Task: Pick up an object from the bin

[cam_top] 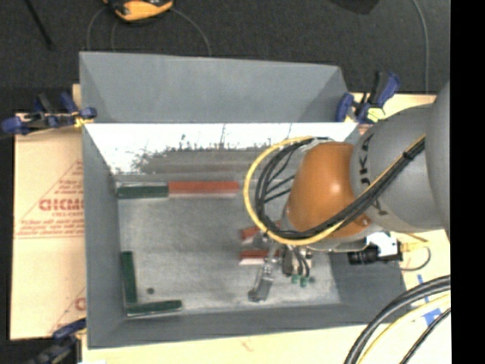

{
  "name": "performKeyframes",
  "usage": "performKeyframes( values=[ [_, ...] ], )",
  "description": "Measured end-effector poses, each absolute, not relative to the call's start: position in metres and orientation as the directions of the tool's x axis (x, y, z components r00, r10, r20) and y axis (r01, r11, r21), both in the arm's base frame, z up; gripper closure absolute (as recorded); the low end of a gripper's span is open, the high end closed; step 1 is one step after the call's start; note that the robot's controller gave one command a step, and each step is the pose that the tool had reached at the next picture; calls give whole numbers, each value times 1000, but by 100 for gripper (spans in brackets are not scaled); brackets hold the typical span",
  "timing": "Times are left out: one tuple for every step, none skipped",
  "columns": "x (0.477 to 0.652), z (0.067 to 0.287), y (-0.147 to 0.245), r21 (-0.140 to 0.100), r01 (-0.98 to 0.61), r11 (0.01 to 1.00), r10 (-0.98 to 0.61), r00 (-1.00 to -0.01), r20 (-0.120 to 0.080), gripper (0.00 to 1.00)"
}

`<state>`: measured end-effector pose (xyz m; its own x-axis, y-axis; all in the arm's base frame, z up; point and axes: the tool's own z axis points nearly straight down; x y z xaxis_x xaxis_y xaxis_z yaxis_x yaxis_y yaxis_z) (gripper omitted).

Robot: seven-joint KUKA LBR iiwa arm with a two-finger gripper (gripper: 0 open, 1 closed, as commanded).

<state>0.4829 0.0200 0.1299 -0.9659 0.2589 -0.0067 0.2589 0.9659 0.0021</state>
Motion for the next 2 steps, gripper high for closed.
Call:
performKeyframes(
  values=[
    [556,75,-77,-1,253,967,253,-967,-6,100],
    [556,75,-77,-2,252,968,252,-968,-6,100]
  ],
)
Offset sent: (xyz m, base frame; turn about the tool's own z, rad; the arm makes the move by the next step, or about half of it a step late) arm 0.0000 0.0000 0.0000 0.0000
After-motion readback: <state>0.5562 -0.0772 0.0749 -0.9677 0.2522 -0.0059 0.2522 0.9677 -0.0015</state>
